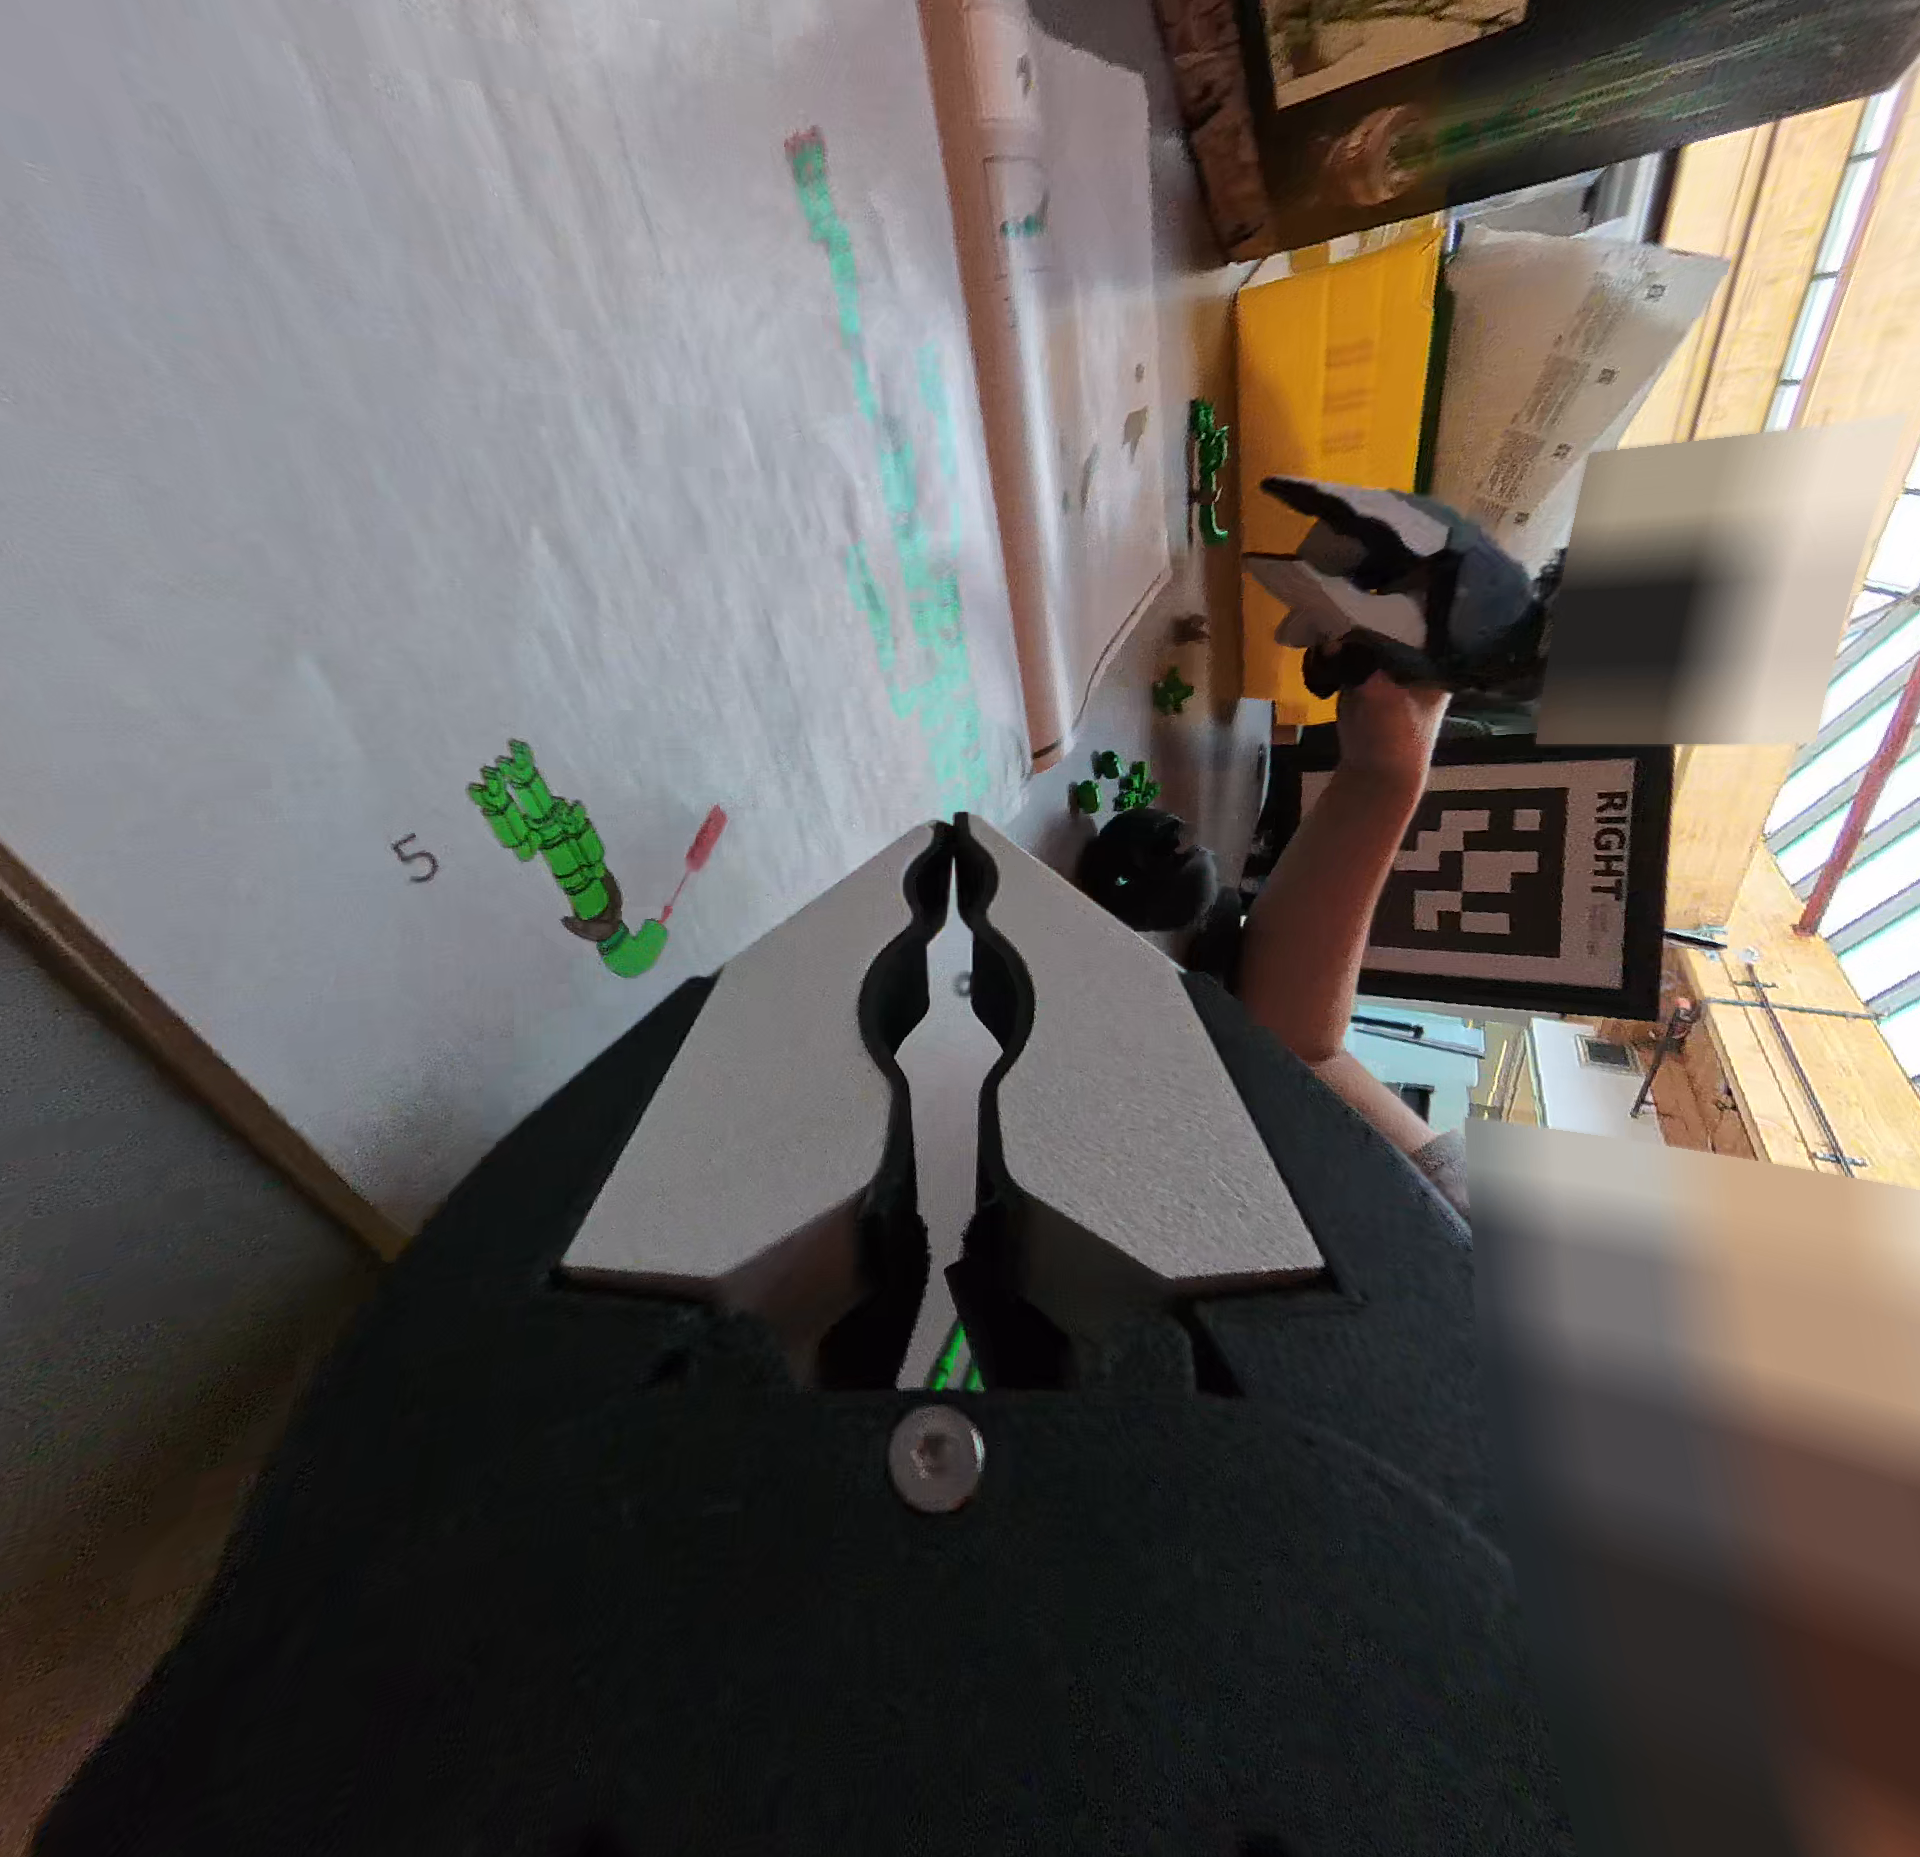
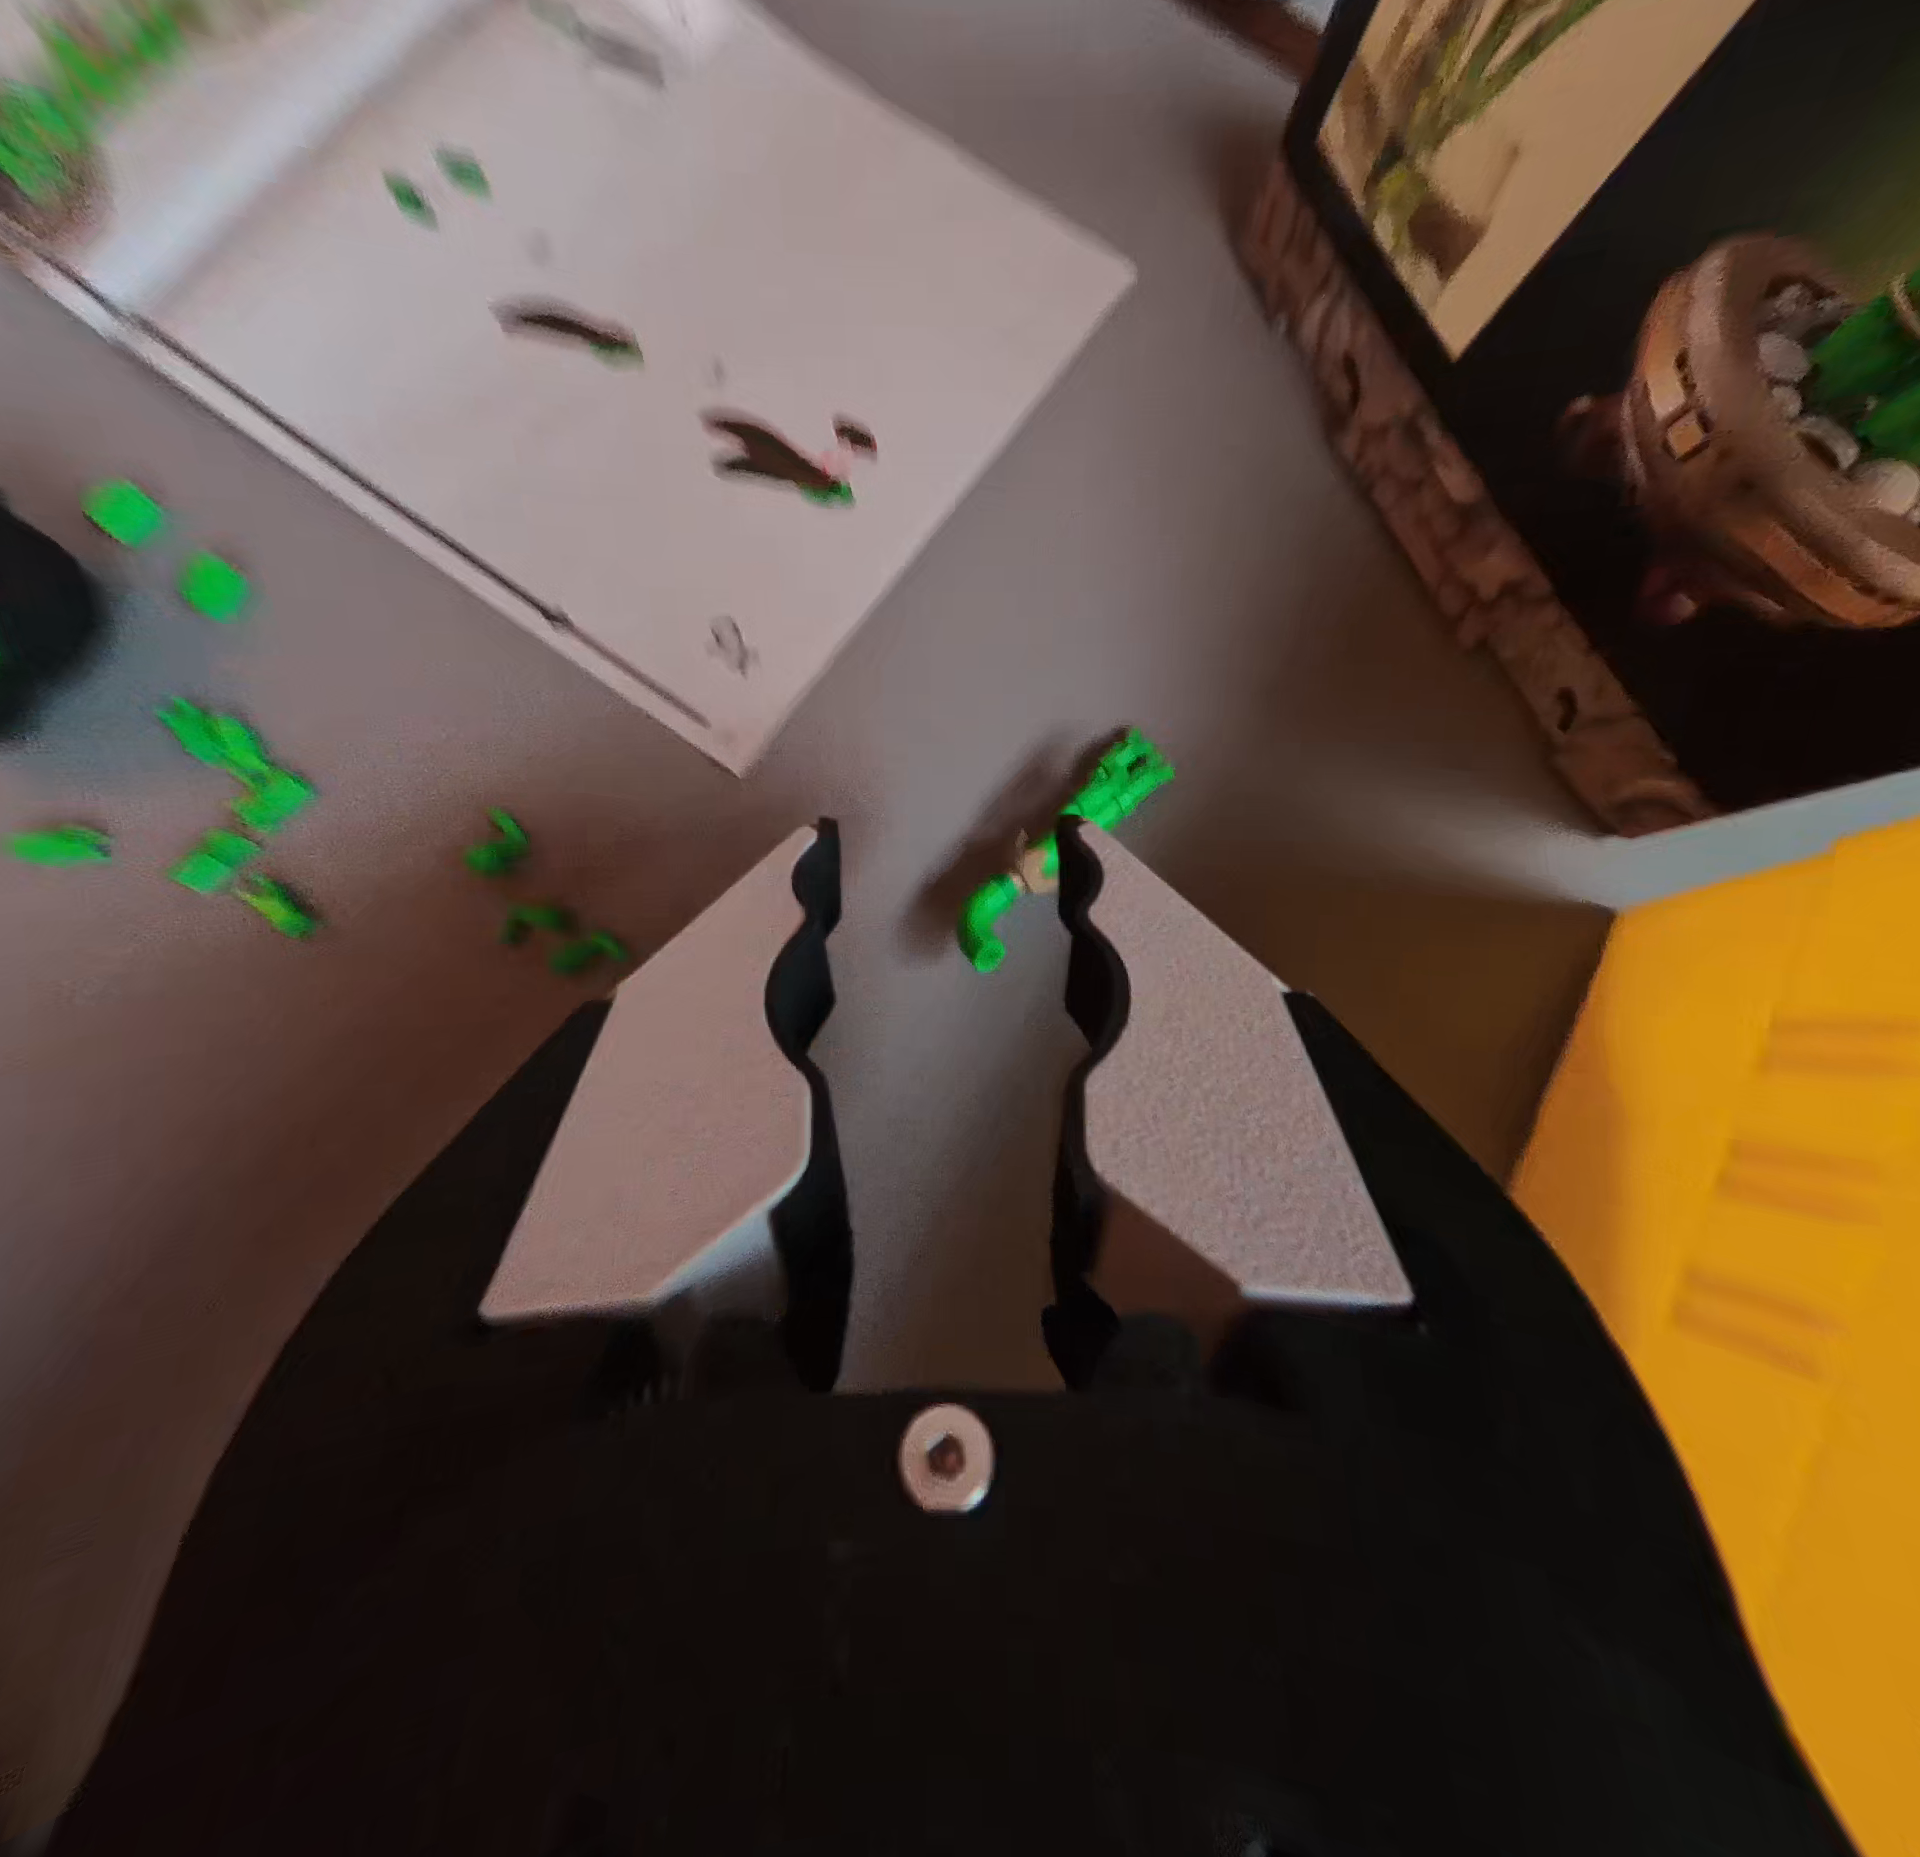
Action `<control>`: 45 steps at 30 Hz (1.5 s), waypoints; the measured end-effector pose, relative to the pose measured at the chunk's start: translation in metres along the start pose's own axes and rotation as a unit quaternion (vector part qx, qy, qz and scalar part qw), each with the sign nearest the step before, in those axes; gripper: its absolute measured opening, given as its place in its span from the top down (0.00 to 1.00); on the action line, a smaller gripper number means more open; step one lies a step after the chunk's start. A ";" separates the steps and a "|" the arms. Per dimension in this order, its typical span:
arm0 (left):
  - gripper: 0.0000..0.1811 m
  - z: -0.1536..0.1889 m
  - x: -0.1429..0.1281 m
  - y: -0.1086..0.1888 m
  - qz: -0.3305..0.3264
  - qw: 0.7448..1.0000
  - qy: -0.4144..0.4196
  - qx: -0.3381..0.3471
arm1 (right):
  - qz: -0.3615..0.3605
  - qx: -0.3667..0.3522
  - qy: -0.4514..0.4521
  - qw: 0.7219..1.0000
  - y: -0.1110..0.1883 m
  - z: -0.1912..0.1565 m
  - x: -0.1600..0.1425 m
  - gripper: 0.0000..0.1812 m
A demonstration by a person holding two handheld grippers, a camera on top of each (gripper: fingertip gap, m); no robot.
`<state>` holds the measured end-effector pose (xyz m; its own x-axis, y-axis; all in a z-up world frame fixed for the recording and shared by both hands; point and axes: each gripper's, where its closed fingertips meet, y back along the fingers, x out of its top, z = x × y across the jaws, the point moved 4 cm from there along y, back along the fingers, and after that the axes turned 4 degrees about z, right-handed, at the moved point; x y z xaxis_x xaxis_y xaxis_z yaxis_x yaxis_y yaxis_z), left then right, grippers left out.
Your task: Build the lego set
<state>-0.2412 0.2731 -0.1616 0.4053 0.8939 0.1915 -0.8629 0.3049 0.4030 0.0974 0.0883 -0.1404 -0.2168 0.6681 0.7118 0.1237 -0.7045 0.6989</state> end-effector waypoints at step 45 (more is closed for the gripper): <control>0.81 0.196 -0.016 0.034 0.170 0.913 -0.296 -0.225 | 0.324 -0.127 0.436 0.830 0.053 -0.189 0.187 0.97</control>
<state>-0.2179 0.2049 0.0244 0.0688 0.6689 0.7402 -0.9515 0.2671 -0.1529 -0.1194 0.1310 0.0166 -0.8165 -0.2203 0.5337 0.3043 -0.9497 0.0737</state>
